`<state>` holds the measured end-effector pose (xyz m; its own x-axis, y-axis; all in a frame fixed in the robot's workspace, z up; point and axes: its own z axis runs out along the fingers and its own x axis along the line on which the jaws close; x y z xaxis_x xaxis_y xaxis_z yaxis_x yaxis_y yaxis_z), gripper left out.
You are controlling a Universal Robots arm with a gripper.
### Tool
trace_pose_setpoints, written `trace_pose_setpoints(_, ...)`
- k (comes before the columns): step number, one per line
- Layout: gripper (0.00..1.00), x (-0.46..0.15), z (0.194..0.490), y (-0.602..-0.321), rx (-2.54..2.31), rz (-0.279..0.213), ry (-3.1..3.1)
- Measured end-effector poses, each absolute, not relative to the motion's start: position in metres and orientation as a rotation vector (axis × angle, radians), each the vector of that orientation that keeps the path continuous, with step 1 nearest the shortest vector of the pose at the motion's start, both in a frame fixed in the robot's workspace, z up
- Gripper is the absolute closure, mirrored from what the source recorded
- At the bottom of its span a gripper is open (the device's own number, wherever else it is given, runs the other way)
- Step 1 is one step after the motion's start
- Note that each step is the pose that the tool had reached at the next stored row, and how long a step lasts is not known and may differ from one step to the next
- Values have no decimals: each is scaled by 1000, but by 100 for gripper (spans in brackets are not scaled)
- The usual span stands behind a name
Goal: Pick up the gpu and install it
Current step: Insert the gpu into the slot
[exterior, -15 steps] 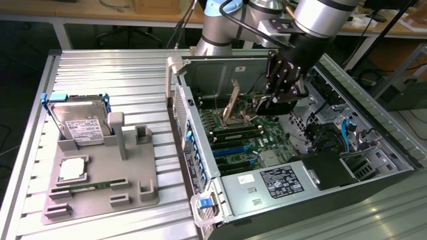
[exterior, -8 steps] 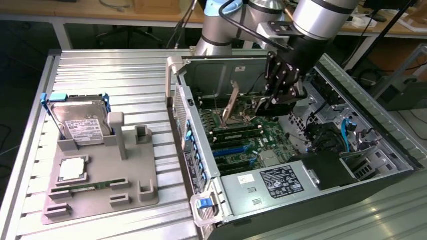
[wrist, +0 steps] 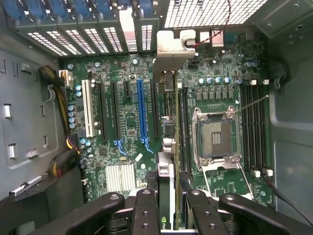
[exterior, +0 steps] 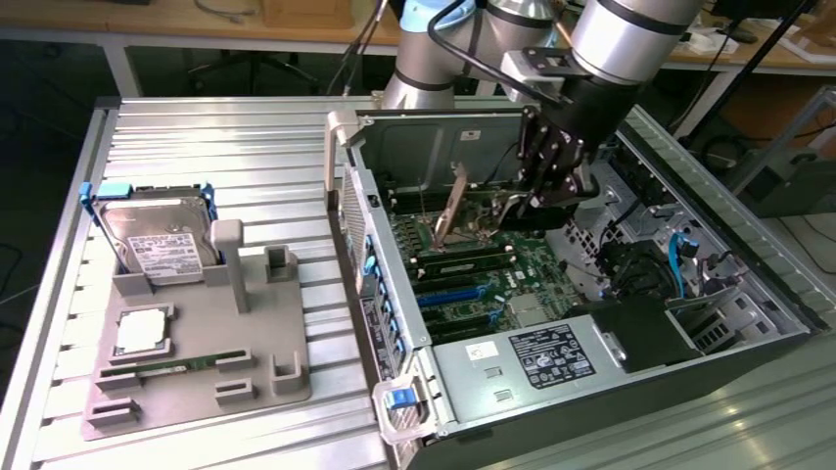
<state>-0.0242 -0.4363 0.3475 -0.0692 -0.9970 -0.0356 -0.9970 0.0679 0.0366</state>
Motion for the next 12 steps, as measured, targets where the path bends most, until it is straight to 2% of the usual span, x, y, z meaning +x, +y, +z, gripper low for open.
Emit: trace_pose_setpoints(12, 73, -24, 338, -436, -2143, 80, 2295)
